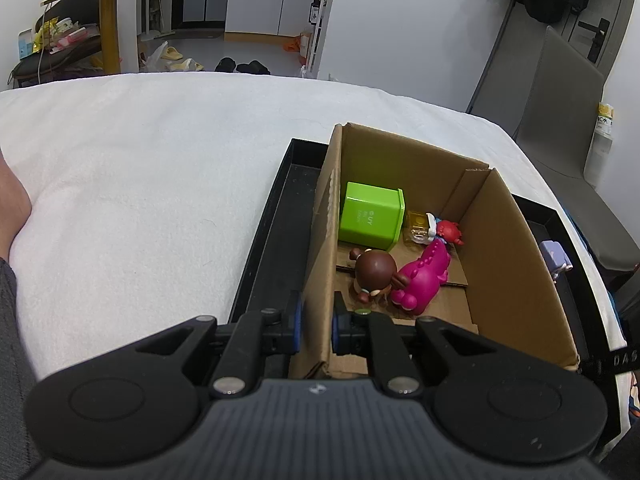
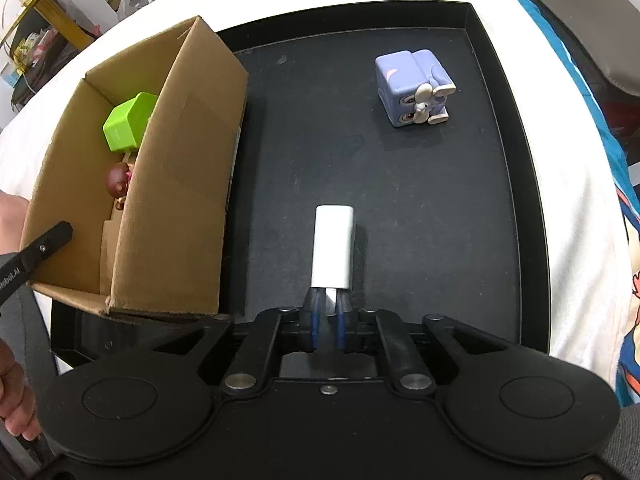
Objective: Organize rigid objects
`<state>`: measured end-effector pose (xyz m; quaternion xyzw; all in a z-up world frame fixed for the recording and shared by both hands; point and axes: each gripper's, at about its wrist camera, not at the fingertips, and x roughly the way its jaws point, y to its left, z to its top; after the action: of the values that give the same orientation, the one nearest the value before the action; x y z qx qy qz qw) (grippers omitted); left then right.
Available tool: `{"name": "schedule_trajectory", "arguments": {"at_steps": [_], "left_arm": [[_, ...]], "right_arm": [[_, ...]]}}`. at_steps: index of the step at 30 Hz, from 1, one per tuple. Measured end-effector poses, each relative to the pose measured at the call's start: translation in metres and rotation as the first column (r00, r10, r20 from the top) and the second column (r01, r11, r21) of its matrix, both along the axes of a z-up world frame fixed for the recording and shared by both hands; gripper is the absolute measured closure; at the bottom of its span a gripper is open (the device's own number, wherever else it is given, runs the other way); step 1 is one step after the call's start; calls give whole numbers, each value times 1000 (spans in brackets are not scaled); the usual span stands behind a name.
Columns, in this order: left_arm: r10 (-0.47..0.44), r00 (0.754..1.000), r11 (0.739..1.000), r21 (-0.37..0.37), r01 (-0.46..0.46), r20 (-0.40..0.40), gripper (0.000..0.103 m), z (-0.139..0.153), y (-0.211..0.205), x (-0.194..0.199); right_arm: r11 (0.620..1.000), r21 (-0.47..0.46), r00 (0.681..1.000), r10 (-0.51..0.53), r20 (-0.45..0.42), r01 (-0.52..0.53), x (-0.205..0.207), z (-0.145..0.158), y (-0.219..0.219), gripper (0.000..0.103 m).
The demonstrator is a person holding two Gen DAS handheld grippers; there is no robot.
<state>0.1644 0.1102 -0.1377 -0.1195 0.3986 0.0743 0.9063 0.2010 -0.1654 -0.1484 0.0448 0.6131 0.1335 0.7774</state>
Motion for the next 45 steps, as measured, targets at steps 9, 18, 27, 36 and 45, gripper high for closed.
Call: {"name": "schedule_trajectory", "arguments": {"at_steps": [9, 18, 27, 36, 45], "left_arm": [[1, 1000, 1000, -2, -1, 0, 91, 0, 0, 0], [3, 1000, 1000, -4, -3, -2, 91, 0, -2, 1], [3, 1000, 1000, -7, -3, -2, 91, -1, 0, 0], [4, 1000, 1000, -11, -4, -2, 91, -1, 1, -1], [2, 1000, 1000, -10, -2, -1, 91, 0, 2, -1]], "right_arm": [[1000, -8, 1000, 5, 31, -4, 14, 2, 7, 54], [999, -29, 999, 25, 21, -25, 22, -12, 19, 59], [998, -44, 998, 46, 45, -44, 16, -2, 22, 83], [998, -44, 994, 48, 101, -44, 11, 30, 24, 83], [997, -45, 982, 69, 175, -62, 23, 70, 36, 82]]}}
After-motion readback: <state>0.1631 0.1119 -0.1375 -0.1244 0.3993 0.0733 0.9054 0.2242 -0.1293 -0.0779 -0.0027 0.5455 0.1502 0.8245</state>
